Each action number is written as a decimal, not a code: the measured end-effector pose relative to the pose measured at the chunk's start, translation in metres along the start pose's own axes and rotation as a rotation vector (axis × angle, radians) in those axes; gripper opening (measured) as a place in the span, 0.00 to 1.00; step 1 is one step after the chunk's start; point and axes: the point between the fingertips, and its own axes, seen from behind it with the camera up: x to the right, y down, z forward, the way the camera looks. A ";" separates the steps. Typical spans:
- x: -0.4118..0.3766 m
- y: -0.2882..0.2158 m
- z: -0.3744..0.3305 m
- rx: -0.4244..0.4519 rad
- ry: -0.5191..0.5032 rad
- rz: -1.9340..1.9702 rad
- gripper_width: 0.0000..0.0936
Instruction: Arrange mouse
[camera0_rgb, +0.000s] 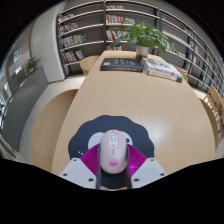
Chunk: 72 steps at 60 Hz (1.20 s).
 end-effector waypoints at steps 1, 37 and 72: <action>0.002 -0.007 0.003 -0.005 0.002 -0.004 0.37; 0.051 -0.102 -0.134 0.177 0.026 0.032 0.83; 0.181 -0.043 -0.255 0.286 0.057 0.024 0.82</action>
